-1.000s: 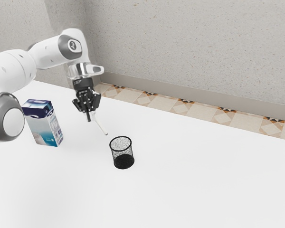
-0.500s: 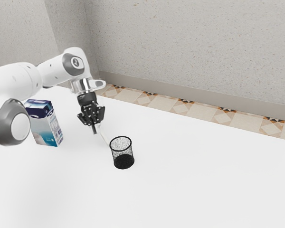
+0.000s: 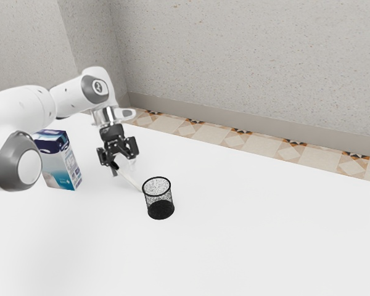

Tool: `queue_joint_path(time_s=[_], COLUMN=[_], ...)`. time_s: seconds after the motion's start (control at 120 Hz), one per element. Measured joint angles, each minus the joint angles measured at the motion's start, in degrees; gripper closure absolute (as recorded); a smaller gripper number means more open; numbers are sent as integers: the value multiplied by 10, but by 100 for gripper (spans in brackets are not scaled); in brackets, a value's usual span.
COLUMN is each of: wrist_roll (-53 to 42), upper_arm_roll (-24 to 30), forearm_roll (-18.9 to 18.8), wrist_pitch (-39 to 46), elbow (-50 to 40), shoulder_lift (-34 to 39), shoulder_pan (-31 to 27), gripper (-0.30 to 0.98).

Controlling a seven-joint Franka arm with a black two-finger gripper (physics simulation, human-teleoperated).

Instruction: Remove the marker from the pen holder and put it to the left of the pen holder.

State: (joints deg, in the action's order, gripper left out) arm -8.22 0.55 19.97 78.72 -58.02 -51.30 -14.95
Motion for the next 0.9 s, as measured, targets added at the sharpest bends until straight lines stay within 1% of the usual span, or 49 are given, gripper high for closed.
queue_joint_path(time_s=[0.183, 0.483, 0.517, 0.55, 0.642, 0.708, 0.775, 0.9], wrist_roll=[-33, -106, -113, -118, -122, -120, -118, -113], upper_arm_roll=[-3, -4, -7, -11, -12, -12, -11, -13], forearm_roll=[0, -1, -3, -7, -27, -44, -55, -65], wrist_pitch=[48, 119, 124, 129, 149, 156, 153, 150], elbow=[2, 2, -11, -42, -202, -249, -260, -265], shoulder_lift=[-9, -6, 18, 60, 244, 334, 367, 376], shoulder_pan=[0, 4, 14, 26, 49, 69, 77, 82], gripper=[8, 4, 4, 4, 3, 3, 3, 2])
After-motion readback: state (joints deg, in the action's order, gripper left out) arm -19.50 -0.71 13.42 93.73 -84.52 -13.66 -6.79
